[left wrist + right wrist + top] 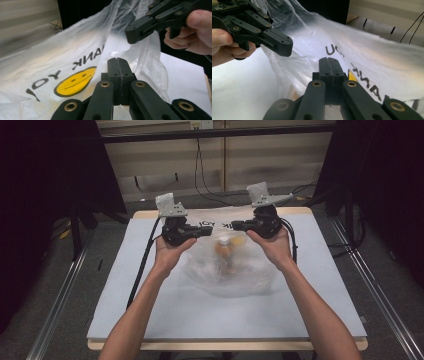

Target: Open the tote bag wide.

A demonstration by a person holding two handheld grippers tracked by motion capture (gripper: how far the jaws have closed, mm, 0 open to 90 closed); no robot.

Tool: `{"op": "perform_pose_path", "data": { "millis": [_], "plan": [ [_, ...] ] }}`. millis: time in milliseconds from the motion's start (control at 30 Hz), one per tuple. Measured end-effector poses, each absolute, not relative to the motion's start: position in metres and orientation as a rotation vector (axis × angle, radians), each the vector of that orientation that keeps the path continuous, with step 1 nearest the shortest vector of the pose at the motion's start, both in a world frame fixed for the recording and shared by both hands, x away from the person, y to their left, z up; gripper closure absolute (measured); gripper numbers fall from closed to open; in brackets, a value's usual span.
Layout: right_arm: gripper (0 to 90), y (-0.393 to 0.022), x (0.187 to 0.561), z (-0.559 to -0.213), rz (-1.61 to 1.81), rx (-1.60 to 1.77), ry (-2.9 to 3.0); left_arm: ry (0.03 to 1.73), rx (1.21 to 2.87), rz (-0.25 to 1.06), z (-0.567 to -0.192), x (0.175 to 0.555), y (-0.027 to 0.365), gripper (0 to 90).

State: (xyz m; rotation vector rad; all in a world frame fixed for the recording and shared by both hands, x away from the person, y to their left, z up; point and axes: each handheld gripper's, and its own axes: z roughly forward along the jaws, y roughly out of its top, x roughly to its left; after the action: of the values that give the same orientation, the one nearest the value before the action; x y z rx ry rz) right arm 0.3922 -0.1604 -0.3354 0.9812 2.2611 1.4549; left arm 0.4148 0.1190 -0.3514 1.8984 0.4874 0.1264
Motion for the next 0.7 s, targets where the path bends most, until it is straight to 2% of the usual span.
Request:
{"op": "perform_pose_path", "data": {
  "millis": [700],
  "plan": [
    [90.0, -0.16, 0.376, -0.386, 1.412, 1.008, 2.342, 0.488, 1.961, 0.064, -0.392, 0.4, 0.111, 90.0]
  ]
}}
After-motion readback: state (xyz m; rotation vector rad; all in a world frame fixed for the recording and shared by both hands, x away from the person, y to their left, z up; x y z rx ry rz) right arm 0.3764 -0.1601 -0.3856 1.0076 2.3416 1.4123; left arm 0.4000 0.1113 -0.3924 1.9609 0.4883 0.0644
